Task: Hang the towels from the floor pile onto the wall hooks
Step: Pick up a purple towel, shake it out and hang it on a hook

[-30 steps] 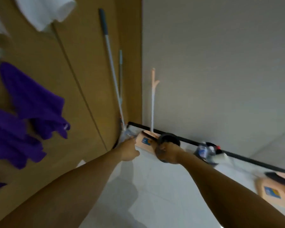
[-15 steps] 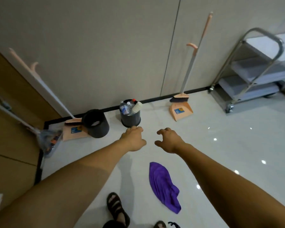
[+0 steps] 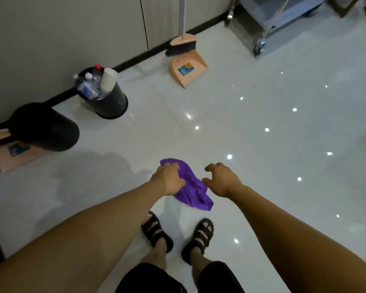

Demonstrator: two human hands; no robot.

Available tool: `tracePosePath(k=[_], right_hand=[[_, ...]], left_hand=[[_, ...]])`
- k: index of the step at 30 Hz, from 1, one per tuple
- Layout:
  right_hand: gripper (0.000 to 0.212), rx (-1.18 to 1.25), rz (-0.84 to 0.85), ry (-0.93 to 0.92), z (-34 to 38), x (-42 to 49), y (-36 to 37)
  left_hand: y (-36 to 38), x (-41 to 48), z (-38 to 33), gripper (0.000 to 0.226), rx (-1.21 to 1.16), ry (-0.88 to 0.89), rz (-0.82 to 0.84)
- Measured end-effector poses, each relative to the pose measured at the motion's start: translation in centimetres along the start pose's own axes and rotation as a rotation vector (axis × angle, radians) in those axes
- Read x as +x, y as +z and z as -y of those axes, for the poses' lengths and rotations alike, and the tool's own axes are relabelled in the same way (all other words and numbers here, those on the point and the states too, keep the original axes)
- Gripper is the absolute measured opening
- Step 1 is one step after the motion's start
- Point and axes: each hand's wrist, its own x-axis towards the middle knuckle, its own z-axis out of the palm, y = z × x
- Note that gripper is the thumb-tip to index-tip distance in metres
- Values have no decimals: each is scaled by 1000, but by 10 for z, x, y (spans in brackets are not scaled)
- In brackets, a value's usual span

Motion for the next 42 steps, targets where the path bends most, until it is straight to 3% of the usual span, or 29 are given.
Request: tracePosePath(k=[6, 9, 18, 21, 25, 29, 32, 35, 40, 42], right_hand=[[45, -24, 117, 70, -80, 128, 124], [49, 8, 164, 119, -120, 193, 192], [51, 233, 58, 347, -201, 317, 345], [43, 283, -23, 372, -209, 331, 363], [50, 290, -157, 416, -203, 333, 358], [39, 312, -68, 434, -204, 342, 353], [32, 435, -120, 453, -195, 351, 362], [43, 537, -213, 515, -191, 356, 371], [43, 655, -229, 617, -197, 362, 375], [38, 695, -267, 544, -182, 355, 373]], left_hand=[[130, 113, 54, 34, -94, -95, 58], [196, 178, 79, 38, -111, -155, 67], [325, 316, 125, 47, -195, -187, 2], [342, 322, 137, 46, -210, -206, 34], [344, 305, 145, 47, -203, -236, 69], [330, 305, 143, 45, -211, -201, 36], [327, 315, 142, 39, -219, -170, 43], [334, 318, 142, 23, -230, -149, 43], [336, 318, 150, 37, -232, -136, 43], [330, 317, 154, 41, -234, -148, 29]])
